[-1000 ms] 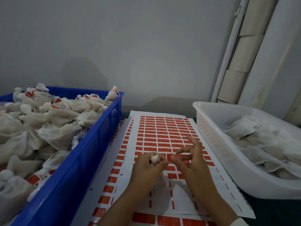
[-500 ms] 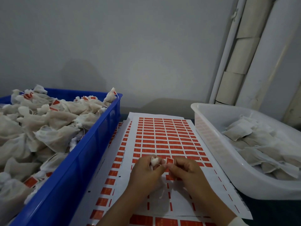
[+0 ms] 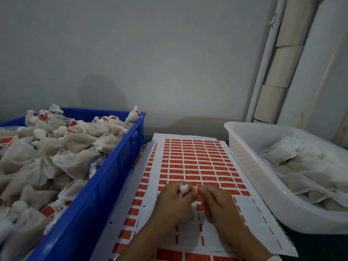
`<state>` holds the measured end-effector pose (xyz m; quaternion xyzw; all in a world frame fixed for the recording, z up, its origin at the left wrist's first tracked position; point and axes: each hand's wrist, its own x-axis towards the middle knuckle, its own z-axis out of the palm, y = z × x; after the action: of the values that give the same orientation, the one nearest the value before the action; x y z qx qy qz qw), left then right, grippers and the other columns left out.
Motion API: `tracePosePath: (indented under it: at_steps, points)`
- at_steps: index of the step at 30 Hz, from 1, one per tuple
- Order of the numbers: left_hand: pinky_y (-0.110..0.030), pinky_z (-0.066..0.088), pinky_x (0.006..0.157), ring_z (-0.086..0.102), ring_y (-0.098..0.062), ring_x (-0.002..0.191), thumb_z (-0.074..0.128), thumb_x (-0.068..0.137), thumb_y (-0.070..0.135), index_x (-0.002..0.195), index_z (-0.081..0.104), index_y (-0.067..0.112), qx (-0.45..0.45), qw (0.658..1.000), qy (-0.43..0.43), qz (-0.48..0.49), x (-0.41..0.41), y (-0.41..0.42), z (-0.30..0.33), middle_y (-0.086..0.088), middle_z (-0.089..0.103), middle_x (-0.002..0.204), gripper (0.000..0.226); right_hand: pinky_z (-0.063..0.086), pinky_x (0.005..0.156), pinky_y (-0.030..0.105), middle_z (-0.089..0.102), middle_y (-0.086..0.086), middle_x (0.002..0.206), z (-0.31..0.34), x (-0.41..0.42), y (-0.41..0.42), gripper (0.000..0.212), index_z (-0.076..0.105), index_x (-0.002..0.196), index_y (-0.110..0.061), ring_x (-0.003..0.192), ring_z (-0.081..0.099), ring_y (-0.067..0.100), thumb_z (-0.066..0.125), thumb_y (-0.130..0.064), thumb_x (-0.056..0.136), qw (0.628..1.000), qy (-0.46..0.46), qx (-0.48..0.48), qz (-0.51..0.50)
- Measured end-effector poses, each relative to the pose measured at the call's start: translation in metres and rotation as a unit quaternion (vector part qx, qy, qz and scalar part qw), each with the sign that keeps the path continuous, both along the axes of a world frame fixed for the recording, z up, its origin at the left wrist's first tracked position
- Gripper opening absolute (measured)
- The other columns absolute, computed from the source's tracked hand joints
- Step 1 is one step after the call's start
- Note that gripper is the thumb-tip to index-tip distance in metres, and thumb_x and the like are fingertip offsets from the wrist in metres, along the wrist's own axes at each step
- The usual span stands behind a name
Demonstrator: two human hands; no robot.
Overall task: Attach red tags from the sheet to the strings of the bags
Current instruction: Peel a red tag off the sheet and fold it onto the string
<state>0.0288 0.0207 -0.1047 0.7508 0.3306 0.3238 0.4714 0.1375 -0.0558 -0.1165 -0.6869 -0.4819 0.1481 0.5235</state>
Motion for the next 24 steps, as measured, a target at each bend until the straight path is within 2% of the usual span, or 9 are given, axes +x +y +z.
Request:
tracePosePath:
  at_steps: [2,4,7,9,14,18,21,23,24]
  points:
    - [-0.006,0.038,0.059,0.057,-0.001,0.078,0.065,0.082,0.039,0.081,0.057,0.035,0.001,0.999,0.023,-0.037,-0.006,0.008,0.004,0.021,0.058,0.082,0.008,0.044,0.058,0.005,0.060,-0.025,0.061,0.004,0.001,-0.001,0.021,0.056,0.078,-0.029,0.061,0.058,-0.008,0.043,-0.029,0.094,0.999,0.031,0.003,0.009]
    - [-0.007,0.043,0.060,0.057,-0.002,0.083,0.068,0.076,0.046,0.091,0.056,0.037,0.002,0.994,0.069,-0.086,-0.016,0.017,0.010,0.023,0.057,0.089,0.021,0.042,0.049,0.007,0.059,-0.019,0.053,0.007,0.002,-0.002,0.025,0.056,0.074,-0.021,0.048,0.055,-0.001,0.043,-0.026,0.094,0.996,0.082,-0.001,0.018]
    - [-0.007,0.044,0.058,0.058,0.001,0.083,0.071,0.074,0.047,0.093,0.052,0.043,0.029,0.973,0.191,-0.125,-0.035,0.028,0.020,0.025,0.056,0.090,0.027,0.041,0.045,0.010,0.058,-0.011,0.049,0.009,0.002,-0.004,0.028,0.055,0.073,-0.013,0.041,0.051,0.002,0.045,-0.027,0.094,0.988,0.148,-0.037,0.031]
    - [-0.007,0.046,0.058,0.059,0.003,0.082,0.072,0.073,0.044,0.091,0.053,0.045,0.034,0.964,0.229,-0.134,-0.044,0.033,0.021,0.027,0.056,0.089,0.027,0.042,0.045,0.011,0.059,-0.008,0.051,0.009,0.002,-0.004,0.028,0.055,0.075,-0.011,0.042,0.051,0.004,0.045,-0.027,0.095,0.984,0.166,-0.051,0.035]
    - [-0.007,0.045,0.059,0.061,0.005,0.081,0.072,0.074,0.043,0.103,0.060,0.042,0.046,0.960,0.240,-0.136,-0.044,0.028,0.022,0.027,0.060,0.084,0.032,0.045,0.047,0.013,0.060,-0.005,0.054,0.008,0.005,-0.004,0.023,0.056,0.080,-0.009,0.043,0.053,0.005,0.046,-0.025,0.094,0.985,0.156,-0.059,0.033]
    - [-0.007,0.047,0.060,0.065,0.005,0.077,0.071,0.077,0.037,0.087,0.066,0.036,0.025,0.969,0.214,-0.121,-0.045,0.029,0.019,0.023,0.067,0.079,0.011,0.046,0.050,0.016,0.061,-0.002,0.060,0.009,0.005,-0.004,0.019,0.058,0.084,-0.010,0.048,0.054,0.008,0.048,-0.023,0.094,0.984,0.163,-0.062,0.048]
    - [-0.003,0.043,0.055,0.063,0.006,0.068,0.070,0.078,0.037,0.080,0.067,0.031,0.028,0.972,0.213,-0.094,-0.048,0.027,0.018,0.020,0.067,0.070,0.007,0.044,0.048,0.016,0.061,-0.003,0.060,0.011,0.005,-0.003,0.018,0.058,0.084,-0.009,0.047,0.053,0.007,0.049,-0.021,0.094,0.986,0.146,-0.061,0.055]
    - [-0.004,0.043,0.053,0.062,0.003,0.065,0.069,0.079,0.038,0.083,0.067,0.029,0.043,0.976,0.205,-0.053,-0.042,0.028,0.019,0.015,0.066,0.074,0.010,0.044,0.047,0.017,0.061,-0.003,0.060,0.011,0.006,-0.004,0.018,0.058,0.084,-0.009,0.047,0.053,0.009,0.049,-0.021,0.094,0.984,0.153,-0.062,0.060]
    - [-0.006,0.045,0.054,0.061,0.002,0.067,0.067,0.081,0.037,0.091,0.067,0.027,0.025,0.978,0.199,-0.055,-0.041,0.027,0.024,0.013,0.067,0.081,0.014,0.044,0.047,0.018,0.061,-0.001,0.060,0.011,0.006,-0.005,0.018,0.058,0.084,-0.008,0.048,0.053,0.011,0.050,-0.021,0.094,0.984,0.154,-0.063,0.063]
